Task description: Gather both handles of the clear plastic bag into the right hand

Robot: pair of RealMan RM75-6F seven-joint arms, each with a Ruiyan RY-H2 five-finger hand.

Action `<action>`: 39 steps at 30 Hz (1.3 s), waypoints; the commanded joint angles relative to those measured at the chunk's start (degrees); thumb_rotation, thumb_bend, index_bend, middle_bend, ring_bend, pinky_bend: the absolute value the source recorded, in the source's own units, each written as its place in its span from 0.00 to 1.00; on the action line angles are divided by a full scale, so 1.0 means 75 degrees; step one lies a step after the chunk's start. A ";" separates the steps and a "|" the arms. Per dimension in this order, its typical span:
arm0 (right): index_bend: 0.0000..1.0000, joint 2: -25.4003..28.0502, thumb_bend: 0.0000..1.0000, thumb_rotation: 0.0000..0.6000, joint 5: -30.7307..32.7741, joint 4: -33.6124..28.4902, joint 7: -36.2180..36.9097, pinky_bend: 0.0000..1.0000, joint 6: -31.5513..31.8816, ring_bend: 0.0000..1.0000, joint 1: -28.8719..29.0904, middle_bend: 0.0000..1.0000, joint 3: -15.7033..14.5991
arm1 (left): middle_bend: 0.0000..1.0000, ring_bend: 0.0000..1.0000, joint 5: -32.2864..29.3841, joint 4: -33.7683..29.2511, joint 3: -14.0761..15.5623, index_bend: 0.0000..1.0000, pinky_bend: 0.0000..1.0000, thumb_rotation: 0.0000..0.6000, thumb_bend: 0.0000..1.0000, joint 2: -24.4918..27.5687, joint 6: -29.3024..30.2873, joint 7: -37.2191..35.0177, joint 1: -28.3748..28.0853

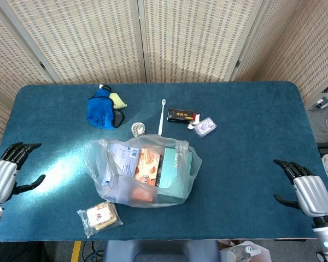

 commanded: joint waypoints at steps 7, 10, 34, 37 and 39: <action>0.16 0.0054 0.13 1.00 0.0018 -0.0211 -0.0241 0.33 -0.0072 0.20 0.0003 0.24 -0.0046 | 0.19 0.18 0.0105 0.0465 -0.0611 0.06 0.10 1.00 0.22 0.0058 -0.0523 -0.1267 -0.1113; 0.16 0.0073 0.13 1.00 0.0036 -0.0297 -0.0332 0.33 -0.0086 0.20 -0.0005 0.24 -0.0059 | 0.19 0.18 0.0124 0.0493 -0.0727 0.05 0.10 1.00 0.22 0.0039 -0.0502 -0.1621 -0.1308; 0.16 0.0019 0.13 1.00 0.0158 -0.0330 -0.0396 0.33 -0.0185 0.20 0.0003 0.24 -0.0082 | 0.18 0.17 0.0525 -0.0108 -0.0929 0.23 0.10 1.00 0.22 -0.0361 -0.1322 -0.2751 -0.3013; 0.16 0.0031 0.13 1.00 0.0153 -0.0323 -0.0386 0.33 -0.0204 0.20 0.0001 0.24 -0.0100 | 0.18 0.17 0.0432 -0.0149 -0.0979 0.29 0.10 1.00 0.22 -0.0476 -0.1407 -0.2820 -0.3184; 0.16 0.0045 0.13 1.00 0.0143 -0.0333 -0.0358 0.33 -0.0267 0.20 0.0032 0.24 -0.0110 | 0.18 0.17 0.0348 -0.0142 -0.1036 0.31 0.10 1.00 0.22 -0.0586 -0.1462 -0.2873 -0.3316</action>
